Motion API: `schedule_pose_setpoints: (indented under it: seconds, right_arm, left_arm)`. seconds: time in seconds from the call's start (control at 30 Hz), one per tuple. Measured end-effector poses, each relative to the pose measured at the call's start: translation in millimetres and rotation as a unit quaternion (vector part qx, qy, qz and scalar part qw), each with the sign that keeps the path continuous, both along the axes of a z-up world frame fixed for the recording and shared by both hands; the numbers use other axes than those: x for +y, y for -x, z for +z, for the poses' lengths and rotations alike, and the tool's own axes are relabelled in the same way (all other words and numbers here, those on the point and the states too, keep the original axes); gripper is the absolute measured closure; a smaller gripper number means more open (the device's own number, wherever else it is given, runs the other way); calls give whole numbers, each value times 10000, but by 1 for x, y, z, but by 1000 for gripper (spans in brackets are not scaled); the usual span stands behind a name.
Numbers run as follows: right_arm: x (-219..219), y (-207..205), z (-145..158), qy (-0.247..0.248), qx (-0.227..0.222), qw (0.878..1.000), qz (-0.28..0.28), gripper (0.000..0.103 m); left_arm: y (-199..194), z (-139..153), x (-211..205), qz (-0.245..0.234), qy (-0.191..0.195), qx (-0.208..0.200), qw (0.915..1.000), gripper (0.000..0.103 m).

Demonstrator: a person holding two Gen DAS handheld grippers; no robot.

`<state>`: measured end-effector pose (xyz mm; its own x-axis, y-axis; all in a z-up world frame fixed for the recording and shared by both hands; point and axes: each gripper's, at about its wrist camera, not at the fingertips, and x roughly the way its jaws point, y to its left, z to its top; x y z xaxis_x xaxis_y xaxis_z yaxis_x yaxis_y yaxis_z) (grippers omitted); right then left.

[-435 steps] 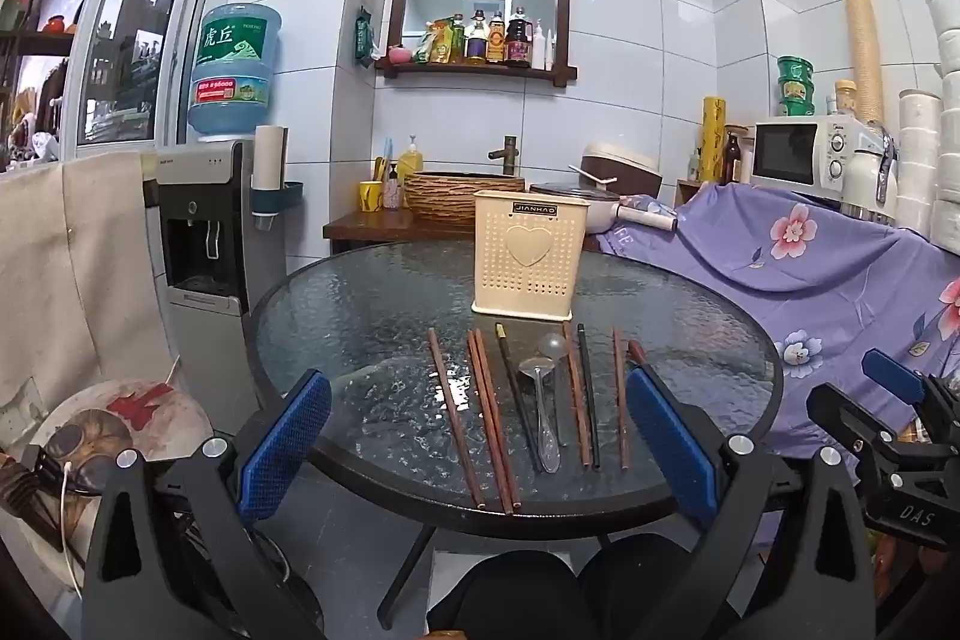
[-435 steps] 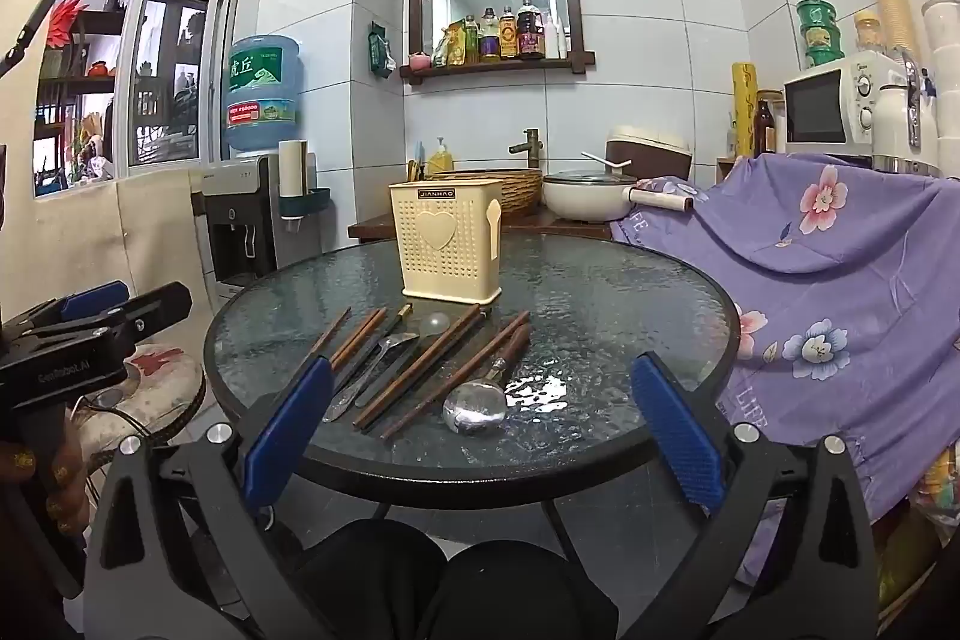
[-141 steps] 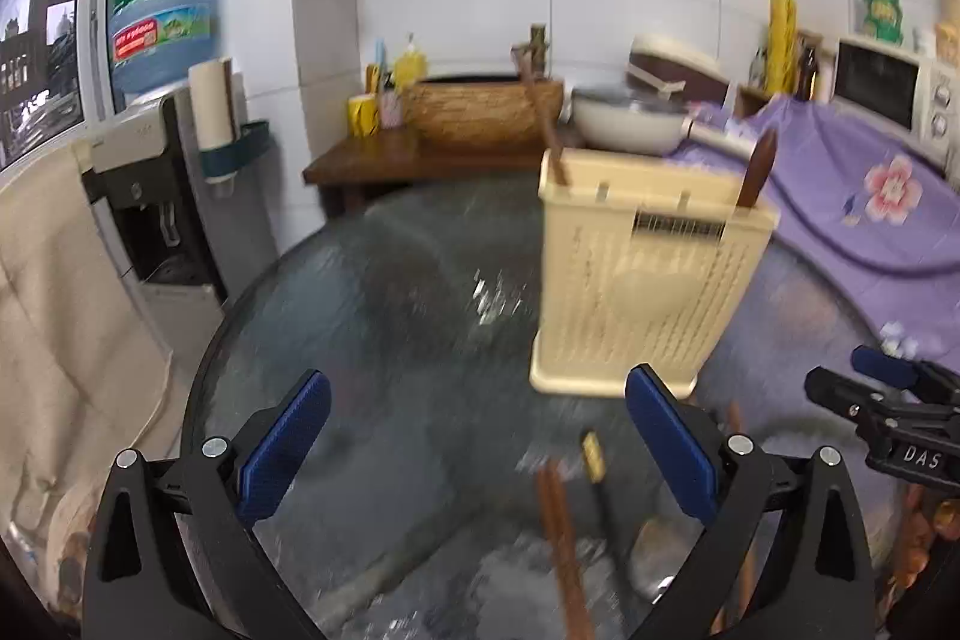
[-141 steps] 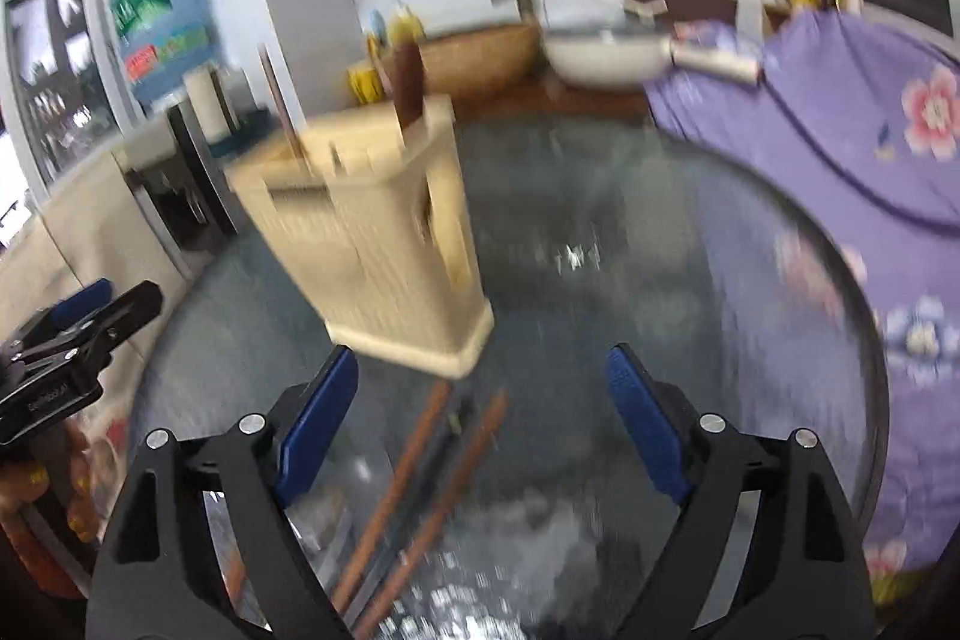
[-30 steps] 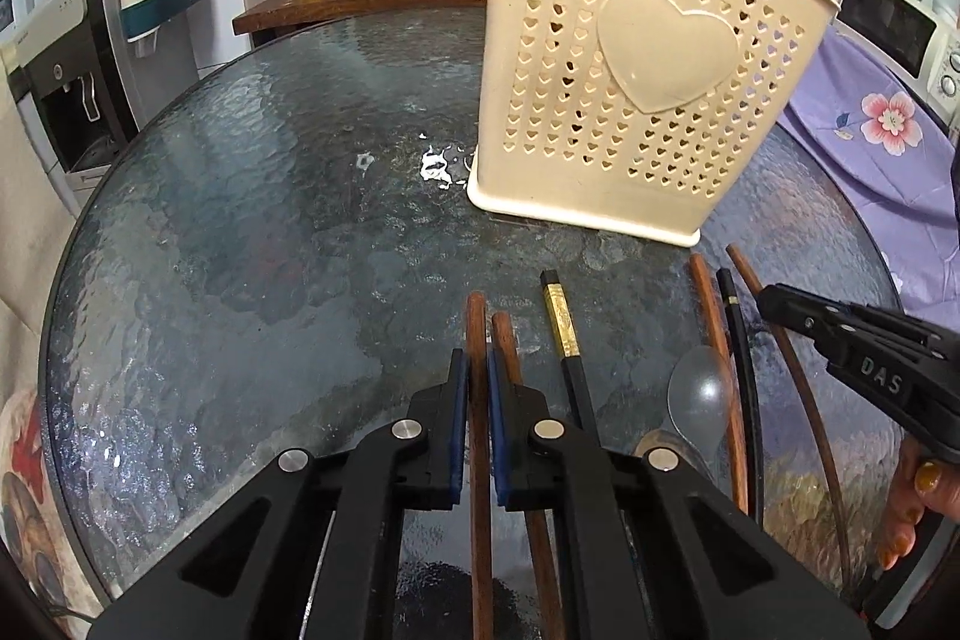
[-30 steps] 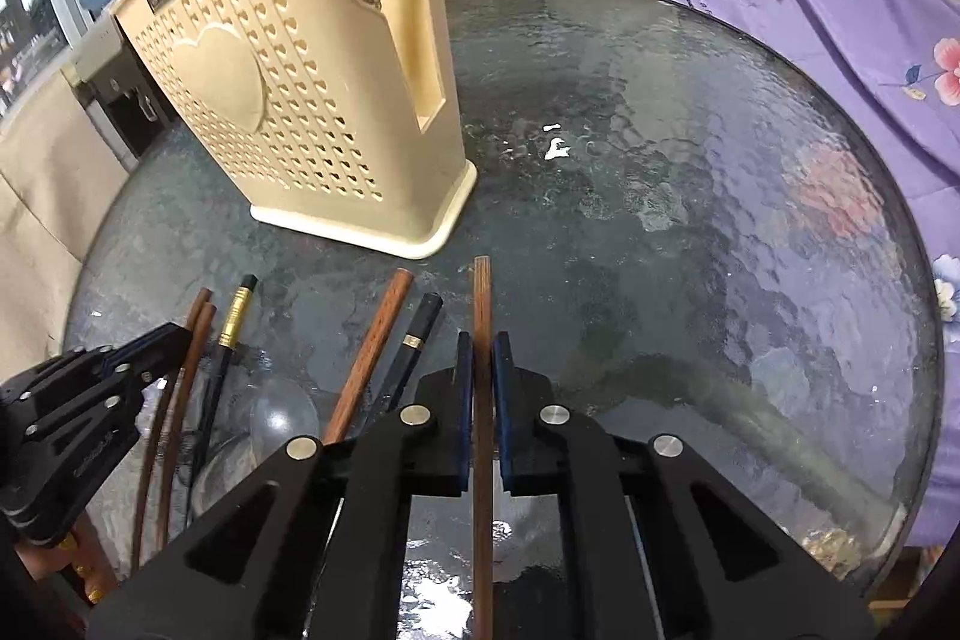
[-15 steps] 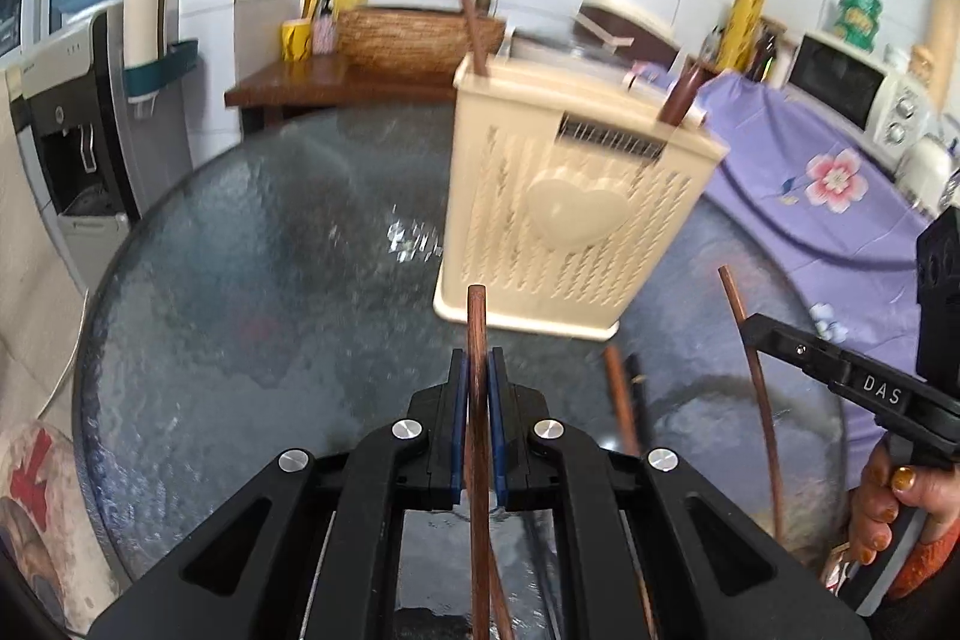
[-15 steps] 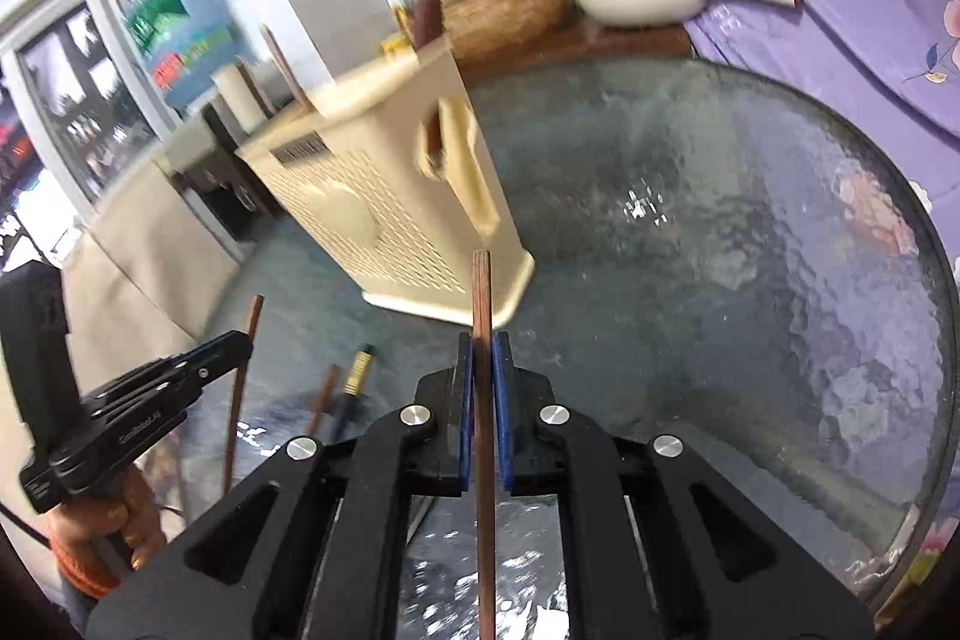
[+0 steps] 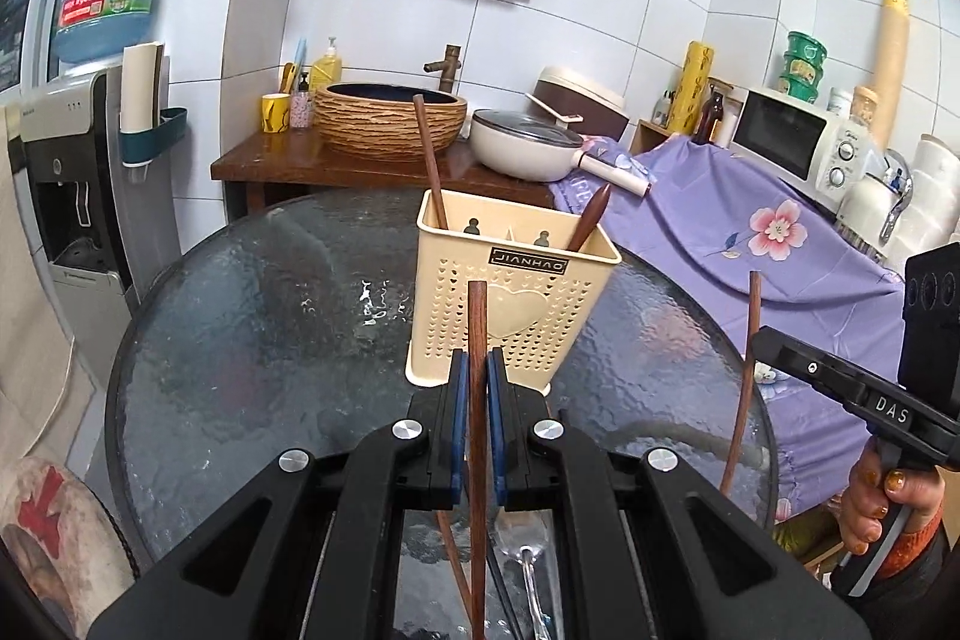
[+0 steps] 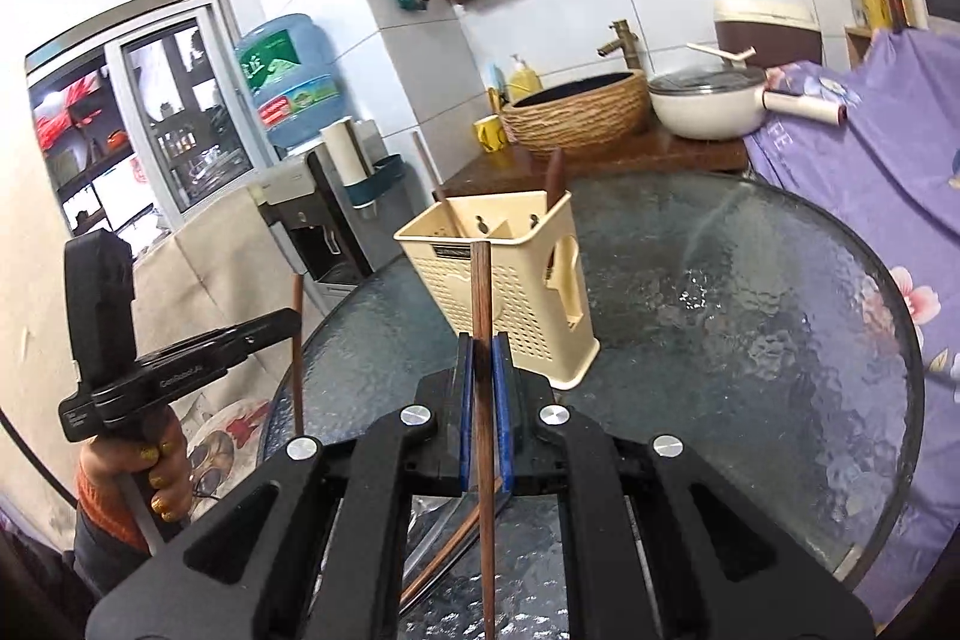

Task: Organize utensils
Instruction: 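Lift both chopsticks over the cream holder and lower them in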

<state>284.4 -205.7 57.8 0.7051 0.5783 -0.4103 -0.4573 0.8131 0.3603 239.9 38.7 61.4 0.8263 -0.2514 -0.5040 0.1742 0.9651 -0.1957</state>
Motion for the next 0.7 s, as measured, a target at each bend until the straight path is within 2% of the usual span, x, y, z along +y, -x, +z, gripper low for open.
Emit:
schedule_pose_setpoints:
  seconds: [0.13, 0.4, 0.7]
  right_arm:
    - [2, 5, 6, -30, -17, 10000, 58, 96]
    - [11, 17, 30, 32, -331, 9993, 188, 96]
    - [27, 10, 50, 353, -533, 9975, 303, 96]
  left_arm:
    - [8, 8, 1, -18, 9, -97, 10000, 97]
    - [20, 30, 2, -104, 60, -354, 9993, 97]
    - [14, 53, -5, -216, -41, -557, 9982, 97]
